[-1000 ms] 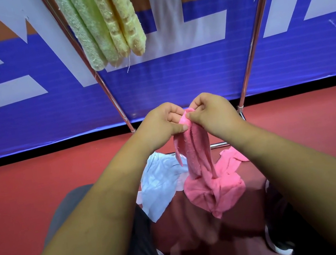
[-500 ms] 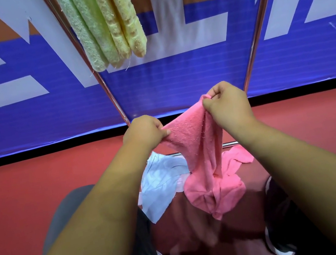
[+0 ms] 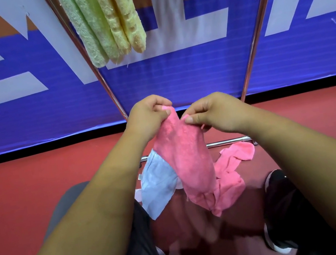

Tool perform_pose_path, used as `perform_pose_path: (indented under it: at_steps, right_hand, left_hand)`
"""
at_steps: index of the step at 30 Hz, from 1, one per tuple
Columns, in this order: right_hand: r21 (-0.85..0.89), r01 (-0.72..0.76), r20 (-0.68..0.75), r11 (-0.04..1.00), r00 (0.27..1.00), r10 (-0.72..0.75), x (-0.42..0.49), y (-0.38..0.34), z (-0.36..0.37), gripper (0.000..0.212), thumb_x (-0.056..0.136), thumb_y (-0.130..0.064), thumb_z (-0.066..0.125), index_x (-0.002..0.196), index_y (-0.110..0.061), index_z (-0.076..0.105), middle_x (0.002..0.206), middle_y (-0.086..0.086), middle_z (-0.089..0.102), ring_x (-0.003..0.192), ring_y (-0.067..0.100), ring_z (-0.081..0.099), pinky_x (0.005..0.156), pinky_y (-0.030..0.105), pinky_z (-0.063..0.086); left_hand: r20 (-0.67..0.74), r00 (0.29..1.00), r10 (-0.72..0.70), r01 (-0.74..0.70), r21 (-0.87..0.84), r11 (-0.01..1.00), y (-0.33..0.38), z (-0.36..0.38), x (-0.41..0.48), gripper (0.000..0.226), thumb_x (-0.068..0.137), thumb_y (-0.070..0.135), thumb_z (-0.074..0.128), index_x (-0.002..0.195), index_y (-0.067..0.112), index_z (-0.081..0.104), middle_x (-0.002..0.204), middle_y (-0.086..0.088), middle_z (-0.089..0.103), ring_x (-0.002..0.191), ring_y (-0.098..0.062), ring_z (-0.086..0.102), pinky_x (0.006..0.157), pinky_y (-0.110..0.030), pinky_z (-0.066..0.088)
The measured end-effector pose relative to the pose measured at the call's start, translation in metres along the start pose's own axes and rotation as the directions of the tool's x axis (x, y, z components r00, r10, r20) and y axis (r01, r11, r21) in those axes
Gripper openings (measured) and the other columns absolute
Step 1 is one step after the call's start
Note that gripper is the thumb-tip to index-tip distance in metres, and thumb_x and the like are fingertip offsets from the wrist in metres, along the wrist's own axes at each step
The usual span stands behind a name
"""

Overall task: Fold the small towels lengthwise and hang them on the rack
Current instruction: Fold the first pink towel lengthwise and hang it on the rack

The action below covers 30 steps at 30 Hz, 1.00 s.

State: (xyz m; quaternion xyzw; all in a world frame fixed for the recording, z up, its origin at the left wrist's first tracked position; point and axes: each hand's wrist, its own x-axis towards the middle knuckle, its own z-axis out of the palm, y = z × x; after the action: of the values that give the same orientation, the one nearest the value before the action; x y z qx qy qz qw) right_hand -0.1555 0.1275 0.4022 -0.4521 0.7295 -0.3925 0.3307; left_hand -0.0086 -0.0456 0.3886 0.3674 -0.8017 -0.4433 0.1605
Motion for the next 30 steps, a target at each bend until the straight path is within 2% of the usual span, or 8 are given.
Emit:
perform_pose_path:
  at_steps: [2, 4, 6, 8, 12, 18, 25, 30]
  right_hand:
    - [-0.011, 0.02, -0.09, 1.0, 0.996, -0.021, 0.003, 0.005, -0.003, 0.01, 0.102, -0.018, 0.076, 0.103, -0.021, 0.086, 0.089, -0.003, 0.081, 0.065, -0.003, 0.066, 0.07, 0.018, 0.057]
    - [-0.01, 0.026, -0.161, 1.0, 0.987, -0.027, 0.005, 0.009, -0.003, 0.01, 0.1, -0.02, 0.078, 0.099, -0.027, 0.084, 0.086, -0.004, 0.081, 0.07, 0.006, 0.07, 0.077, 0.029, 0.062]
    - [0.008, 0.024, -0.213, 1.0, 0.977, -0.022, 0.007, 0.01, -0.002, 0.007, 0.097, -0.021, 0.08, 0.096, -0.027, 0.081, 0.085, 0.003, 0.081, 0.076, 0.022, 0.075, 0.085, 0.042, 0.065]
    - [0.013, 0.029, -0.246, 1.0, 0.969, -0.025, 0.008, 0.01, -0.002, 0.008, 0.096, -0.02, 0.081, 0.093, -0.025, 0.076, 0.084, 0.009, 0.078, 0.074, 0.023, 0.073, 0.084, 0.047, 0.063]
    - [0.007, 0.035, -0.256, 0.999, 0.966, -0.032, 0.008, 0.011, -0.001, 0.01, 0.096, -0.016, 0.081, 0.093, -0.02, 0.072, 0.081, 0.009, 0.076, 0.068, 0.014, 0.067, 0.077, 0.042, 0.062]
    - [0.071, 0.023, -0.281, 0.997, 0.96, -0.002, 0.009, 0.01, 0.003, 0.007, 0.098, -0.013, 0.079, 0.098, -0.014, 0.072, 0.099, -0.003, 0.078, 0.064, 0.015, 0.07, 0.064, 0.026, 0.063]
    - [0.084, 0.016, -0.291, 0.996, 0.957, 0.01, 0.011, 0.01, 0.004, 0.008, 0.098, -0.012, 0.079, 0.096, -0.014, 0.071, 0.08, 0.001, 0.073, 0.062, 0.011, 0.067, 0.062, 0.025, 0.061]
    - [0.103, 0.032, -0.331, 0.994, 0.944, 0.003, 0.012, 0.01, 0.006, 0.008, 0.097, -0.009, 0.079, 0.097, -0.012, 0.072, 0.083, 0.005, 0.075, 0.06, 0.008, 0.068, 0.06, 0.022, 0.058]
  left_hand:
    - [0.058, 0.998, -0.017, 0.019, -0.039, 0.999, 0.002, 0.003, -0.002, 0.033, 0.091, 0.008, 0.079, 0.117, 0.026, 0.067, 0.088, 0.005, 0.079, 0.073, -0.017, 0.07, 0.072, -0.037, 0.058]
    - [0.111, 0.993, -0.035, 0.047, -0.109, 0.993, 0.003, 0.007, -0.003, 0.04, 0.092, 0.006, 0.08, 0.123, 0.021, 0.059, 0.101, -0.002, 0.08, 0.074, -0.021, 0.072, 0.07, -0.043, 0.061]
    - [0.138, 0.99, -0.013, 0.029, -0.118, 0.993, 0.006, 0.01, -0.005, 0.038, 0.095, 0.004, 0.078, 0.125, 0.015, 0.059, 0.105, -0.005, 0.08, 0.072, -0.018, 0.07, 0.068, -0.039, 0.057]
    - [0.157, 0.987, 0.028, -0.011, -0.109, 0.994, 0.009, 0.012, -0.007, 0.032, 0.095, 0.004, 0.077, 0.122, 0.015, 0.062, 0.104, -0.004, 0.081, 0.08, -0.016, 0.071, 0.076, -0.04, 0.057]
    - [0.185, 0.981, 0.061, -0.037, -0.132, 0.991, 0.014, 0.012, -0.012, 0.026, 0.095, 0.003, 0.076, 0.116, 0.012, 0.066, 0.102, -0.004, 0.082, 0.087, -0.011, 0.071, 0.084, -0.039, 0.058]
    - [0.207, 0.975, 0.079, -0.047, -0.154, 0.987, 0.017, 0.012, -0.014, 0.024, 0.095, 0.002, 0.076, 0.115, 0.009, 0.065, 0.101, -0.005, 0.082, 0.089, -0.016, 0.072, 0.093, -0.051, 0.059]
    - [0.235, 0.968, 0.085, -0.042, -0.18, 0.983, 0.015, 0.01, -0.013, 0.031, 0.094, 0.009, 0.079, 0.115, 0.018, 0.058, 0.099, -0.008, 0.082, 0.082, -0.02, 0.07, 0.082, -0.044, 0.057]
    - [0.243, 0.965, 0.099, -0.03, -0.274, 0.961, 0.014, 0.011, -0.013, 0.031, 0.094, 0.008, 0.07, 0.114, 0.015, 0.048, 0.101, -0.013, 0.081, 0.077, -0.024, 0.065, 0.077, -0.041, 0.052]
